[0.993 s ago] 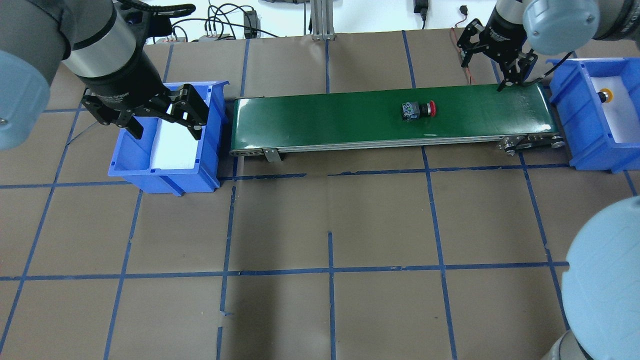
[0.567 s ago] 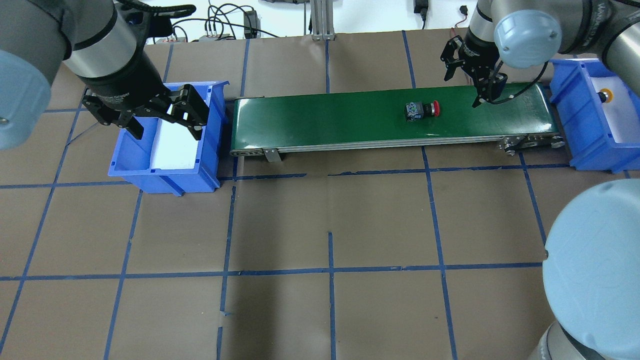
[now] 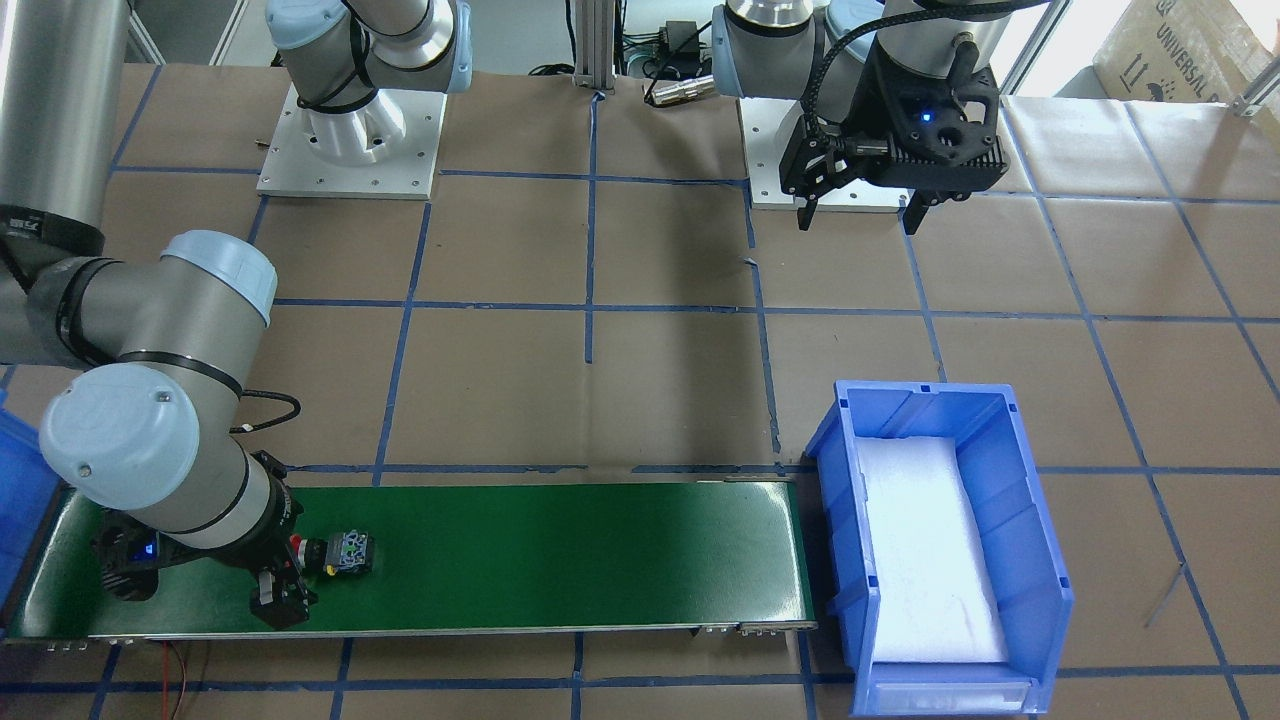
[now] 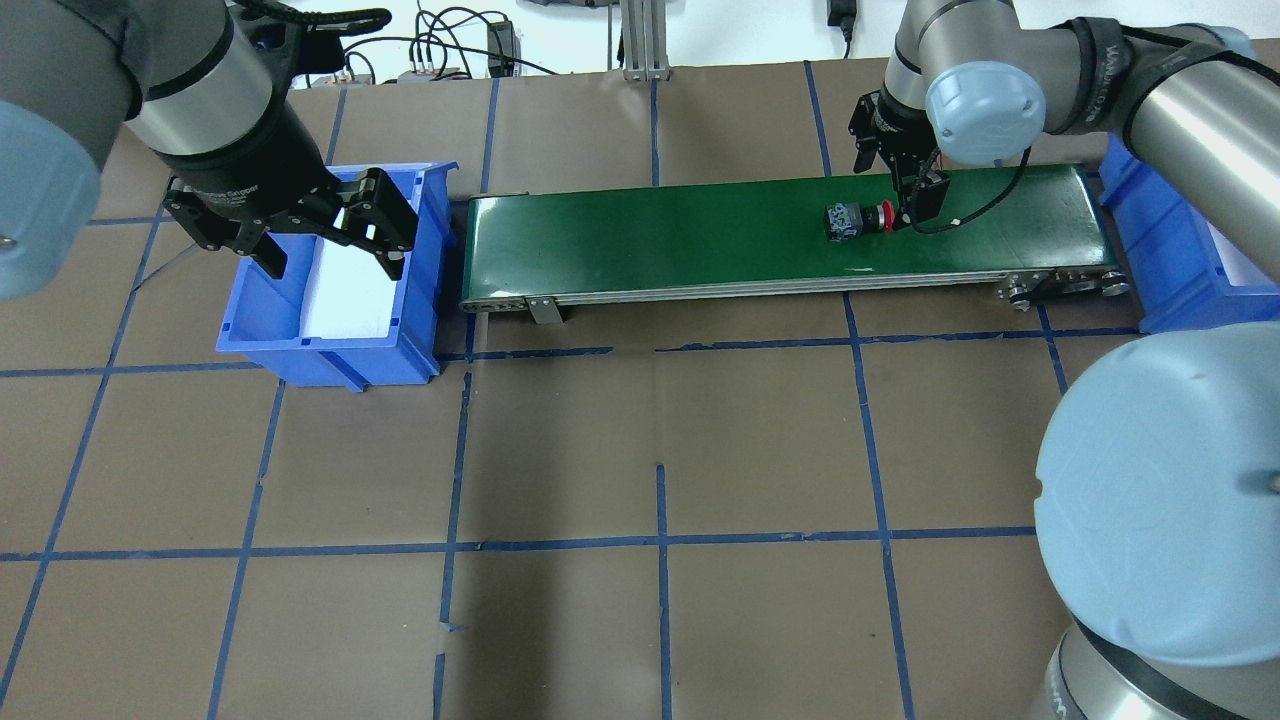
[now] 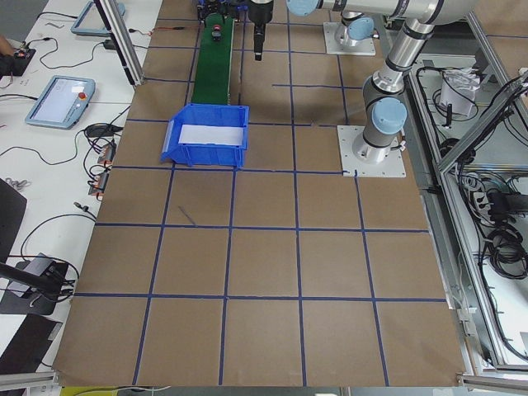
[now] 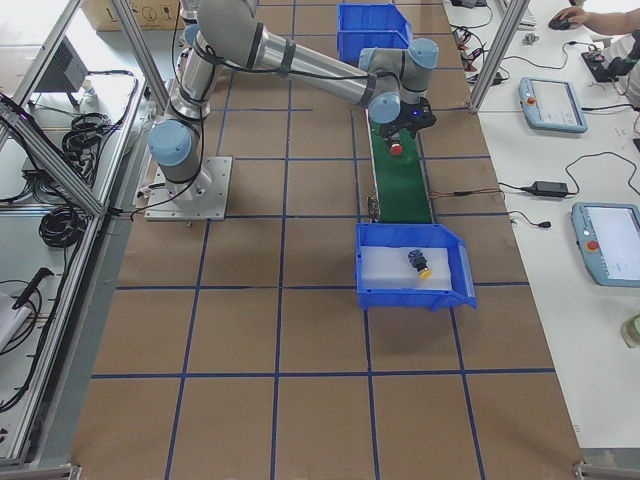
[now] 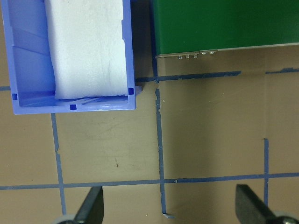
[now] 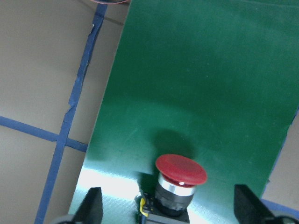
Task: Transport two buttons from left to right
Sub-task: 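Grasp the red button with the right gripper and lift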
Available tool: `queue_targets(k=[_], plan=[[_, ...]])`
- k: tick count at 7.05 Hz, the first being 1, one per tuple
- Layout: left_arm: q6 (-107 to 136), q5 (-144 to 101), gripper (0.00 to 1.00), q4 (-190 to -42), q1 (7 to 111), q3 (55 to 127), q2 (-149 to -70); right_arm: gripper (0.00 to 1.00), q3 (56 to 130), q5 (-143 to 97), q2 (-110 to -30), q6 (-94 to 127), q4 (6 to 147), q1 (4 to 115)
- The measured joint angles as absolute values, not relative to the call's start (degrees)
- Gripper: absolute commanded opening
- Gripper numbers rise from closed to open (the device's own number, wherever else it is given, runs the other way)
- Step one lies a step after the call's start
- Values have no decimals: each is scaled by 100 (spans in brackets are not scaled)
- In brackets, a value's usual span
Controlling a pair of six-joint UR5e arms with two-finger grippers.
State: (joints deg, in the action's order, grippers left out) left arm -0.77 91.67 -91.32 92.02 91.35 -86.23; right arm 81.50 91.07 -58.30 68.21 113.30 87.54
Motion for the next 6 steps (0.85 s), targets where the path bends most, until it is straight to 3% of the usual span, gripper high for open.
queue_targets(k=[1,6], plan=[[-78,9167,100,-9132,9202,9134,-8623,86,8162,9135,-5761,6811,11396,8736],[-79,9167,100,-9134,9202,9135,-8622,38,8174,9191,-5660,6833,11383,8600]])
